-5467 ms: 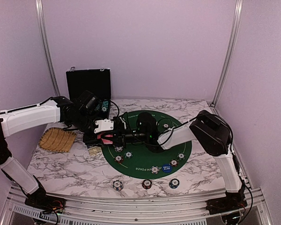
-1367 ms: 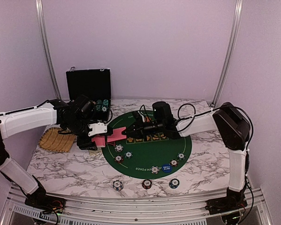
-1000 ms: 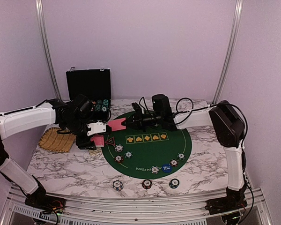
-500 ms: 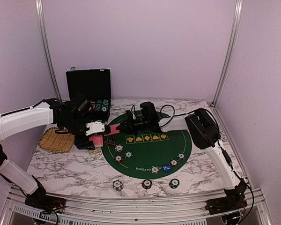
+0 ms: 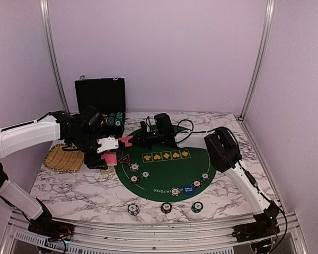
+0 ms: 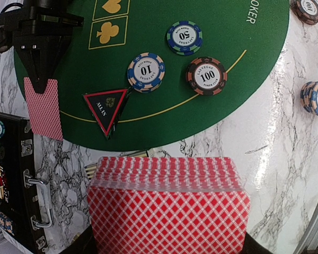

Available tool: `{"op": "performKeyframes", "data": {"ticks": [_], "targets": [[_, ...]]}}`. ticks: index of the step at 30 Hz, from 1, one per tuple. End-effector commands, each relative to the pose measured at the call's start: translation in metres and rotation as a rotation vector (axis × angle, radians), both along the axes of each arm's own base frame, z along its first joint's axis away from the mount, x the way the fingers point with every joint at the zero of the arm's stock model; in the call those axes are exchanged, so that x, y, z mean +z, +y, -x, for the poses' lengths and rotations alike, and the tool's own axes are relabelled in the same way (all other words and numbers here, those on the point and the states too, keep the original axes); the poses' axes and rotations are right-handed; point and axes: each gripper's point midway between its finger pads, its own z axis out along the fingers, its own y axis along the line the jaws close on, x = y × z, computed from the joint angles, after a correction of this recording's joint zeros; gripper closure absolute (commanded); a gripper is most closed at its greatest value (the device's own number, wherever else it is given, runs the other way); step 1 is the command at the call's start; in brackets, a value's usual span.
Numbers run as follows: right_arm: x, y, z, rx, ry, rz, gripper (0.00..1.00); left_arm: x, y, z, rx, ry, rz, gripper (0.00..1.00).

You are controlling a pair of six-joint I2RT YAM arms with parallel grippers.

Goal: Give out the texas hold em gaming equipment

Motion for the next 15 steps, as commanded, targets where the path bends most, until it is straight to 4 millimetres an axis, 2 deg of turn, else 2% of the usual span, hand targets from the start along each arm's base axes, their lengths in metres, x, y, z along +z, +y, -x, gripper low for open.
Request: {"op": "performKeyframes", "data": {"ticks": [1,4,5,8,11,15], "targets": [[-0.025,-0.007,0.001,-0.013,0.031,0.065,1.0,0.011,0.001,0.004,0.001,-0.007,0.022,0.73],[-0.029,-0.011,0.006,-0.016,0.03,0.083,1.0,0.01,0.001,0.005,-0.002,-0.002,0.022,0.73],[-0.03,-0.013,0.007,-0.017,0.032,0.089,0.97,0.01,0.001,0.005,-0.002,0.001,0.024,0.73],[-0.028,-0.014,0.008,-0.016,0.023,0.102,0.76,0.008,0.0,0.005,-0.001,0.008,0.024,0.73],[-0.018,-0.019,0.006,-0.035,-0.013,0.124,0.52,0.009,0.0,0.006,-0.001,0.009,0.027,0.73],[0.003,-0.025,0.008,-0.051,-0.06,0.159,0.4,0.01,0.001,0.006,0.0,0.007,0.026,0.73]]}}
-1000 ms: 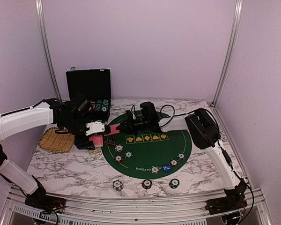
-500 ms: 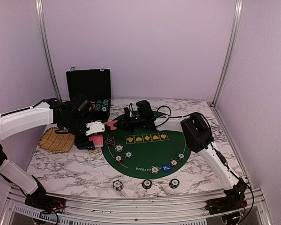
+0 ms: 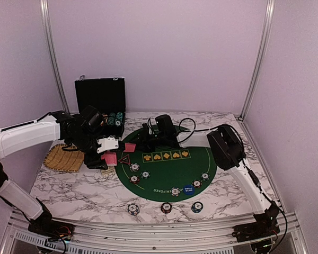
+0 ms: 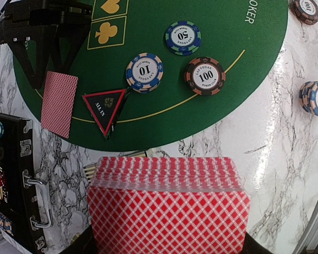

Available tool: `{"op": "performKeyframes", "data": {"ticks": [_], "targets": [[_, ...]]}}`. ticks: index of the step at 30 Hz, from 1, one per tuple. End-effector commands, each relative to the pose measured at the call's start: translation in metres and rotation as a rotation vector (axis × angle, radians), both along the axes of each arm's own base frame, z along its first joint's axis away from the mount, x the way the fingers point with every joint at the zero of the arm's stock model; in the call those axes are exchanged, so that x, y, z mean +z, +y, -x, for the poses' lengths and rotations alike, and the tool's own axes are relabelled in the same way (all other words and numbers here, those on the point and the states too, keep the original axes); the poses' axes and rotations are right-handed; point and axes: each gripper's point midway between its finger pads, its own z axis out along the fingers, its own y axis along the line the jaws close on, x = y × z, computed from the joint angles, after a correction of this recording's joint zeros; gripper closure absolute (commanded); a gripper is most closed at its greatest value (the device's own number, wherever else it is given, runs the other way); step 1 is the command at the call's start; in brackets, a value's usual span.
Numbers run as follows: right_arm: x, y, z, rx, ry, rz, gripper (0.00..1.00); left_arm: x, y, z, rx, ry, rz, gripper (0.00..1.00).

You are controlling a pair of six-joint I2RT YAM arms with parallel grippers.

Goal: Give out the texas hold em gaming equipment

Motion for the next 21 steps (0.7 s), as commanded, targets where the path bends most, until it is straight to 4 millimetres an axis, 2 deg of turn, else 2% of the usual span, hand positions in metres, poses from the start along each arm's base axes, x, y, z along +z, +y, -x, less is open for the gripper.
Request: {"op": "performKeyframes", "data": {"ticks": [1,7,11,13,15,21], "targets": [[0.022,-0.014,-0.001,-0.035,-0.064,0.088,0.39,0.01,0.001,0.005,0.002,0.002,0.024,0.73],[0.028,-0.031,0.02,-0.046,-0.082,0.216,0.33,0.011,0.001,0.005,0.002,0.003,0.027,0.73],[0.048,-0.039,0.044,-0.052,-0.099,0.177,0.29,0.013,0.0,0.005,0.004,0.002,0.033,0.73],[0.066,-0.034,0.059,-0.034,-0.117,0.111,0.26,0.013,-0.001,0.005,0.005,0.005,0.035,0.73],[0.081,-0.024,0.083,0.022,-0.112,0.043,0.23,0.013,-0.001,0.005,0.004,0.007,0.039,0.73],[0.115,0.007,0.145,0.152,-0.055,-0.169,0.17,0.015,-0.004,0.004,0.008,0.01,0.049,0.73]]}}
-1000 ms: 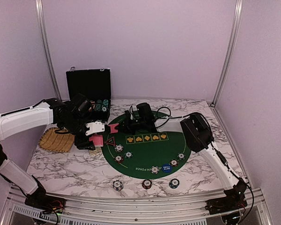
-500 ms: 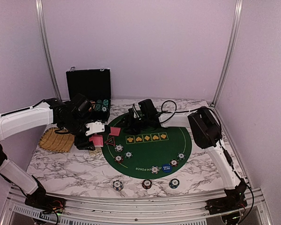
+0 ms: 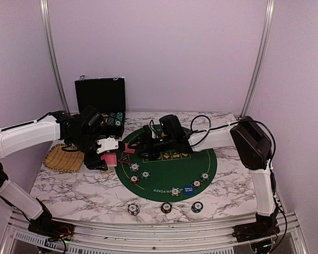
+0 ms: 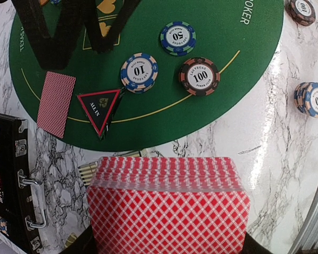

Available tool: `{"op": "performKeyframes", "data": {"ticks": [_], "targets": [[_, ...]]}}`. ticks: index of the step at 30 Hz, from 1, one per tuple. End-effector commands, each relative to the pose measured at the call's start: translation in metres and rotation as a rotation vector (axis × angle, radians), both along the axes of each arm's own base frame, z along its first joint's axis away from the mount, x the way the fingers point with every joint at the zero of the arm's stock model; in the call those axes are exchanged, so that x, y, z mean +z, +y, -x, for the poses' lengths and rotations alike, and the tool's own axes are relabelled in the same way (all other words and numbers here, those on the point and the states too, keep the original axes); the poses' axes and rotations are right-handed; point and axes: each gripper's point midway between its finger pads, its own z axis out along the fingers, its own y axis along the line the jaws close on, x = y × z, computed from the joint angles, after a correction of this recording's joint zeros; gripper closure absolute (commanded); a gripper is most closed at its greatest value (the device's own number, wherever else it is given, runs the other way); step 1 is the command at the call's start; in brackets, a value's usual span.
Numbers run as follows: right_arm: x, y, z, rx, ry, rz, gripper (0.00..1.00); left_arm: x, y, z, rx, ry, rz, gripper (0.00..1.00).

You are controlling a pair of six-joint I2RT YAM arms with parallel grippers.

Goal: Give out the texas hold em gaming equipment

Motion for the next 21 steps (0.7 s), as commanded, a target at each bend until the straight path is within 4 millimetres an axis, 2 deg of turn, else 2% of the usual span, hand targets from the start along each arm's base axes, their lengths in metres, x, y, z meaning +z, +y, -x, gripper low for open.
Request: {"op": "performKeyframes", "data": {"ticks": [1,4,8,21], "targets": [[0.053,0.029,0.045,0.112,0.006,-0.228,0.16,0.017,-0.004,0.0,0.006,-0.009,0.045,0.73],[0.059,0.038,0.06,0.145,0.016,-0.273,0.16,0.018,-0.006,-0.001,0.007,-0.008,0.049,0.74],[0.065,0.048,0.069,0.175,0.019,-0.312,0.16,0.02,-0.007,-0.002,0.007,-0.008,0.052,0.74],[0.056,0.07,0.078,0.222,0.068,-0.35,0.17,0.025,-0.011,-0.004,0.002,-0.009,0.067,0.74]]}}
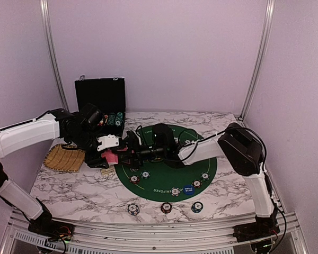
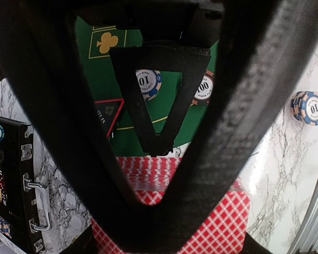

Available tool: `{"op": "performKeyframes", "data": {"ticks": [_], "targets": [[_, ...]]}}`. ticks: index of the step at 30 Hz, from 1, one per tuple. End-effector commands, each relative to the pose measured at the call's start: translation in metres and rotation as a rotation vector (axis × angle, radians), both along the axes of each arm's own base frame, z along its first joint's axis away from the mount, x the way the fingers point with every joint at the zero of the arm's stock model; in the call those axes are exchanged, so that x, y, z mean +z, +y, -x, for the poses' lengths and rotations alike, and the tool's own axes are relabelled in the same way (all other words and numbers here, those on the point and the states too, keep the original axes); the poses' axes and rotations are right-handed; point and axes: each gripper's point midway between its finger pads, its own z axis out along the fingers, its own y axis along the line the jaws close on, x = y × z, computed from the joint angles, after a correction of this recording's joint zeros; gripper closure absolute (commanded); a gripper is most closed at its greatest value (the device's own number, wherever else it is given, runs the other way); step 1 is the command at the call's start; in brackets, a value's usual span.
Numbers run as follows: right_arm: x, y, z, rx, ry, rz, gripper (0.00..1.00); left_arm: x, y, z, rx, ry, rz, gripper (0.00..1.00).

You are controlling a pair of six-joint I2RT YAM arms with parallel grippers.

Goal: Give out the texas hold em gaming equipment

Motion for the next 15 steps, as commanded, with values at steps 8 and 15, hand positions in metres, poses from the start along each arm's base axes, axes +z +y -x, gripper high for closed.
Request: {"op": "performKeyframes", "data": {"ticks": [8,15], "targets": [[0.016,0.024,0.009,0.054,-0.012,-0.071,0.18,0.014,-0.008,-0.001,-0.006,0.01,0.04,0.75],[0.011,0.037,0.012,0.078,0.002,-0.078,0.18,0.013,-0.01,-0.002,-0.005,0.019,0.043,0.75]]}}
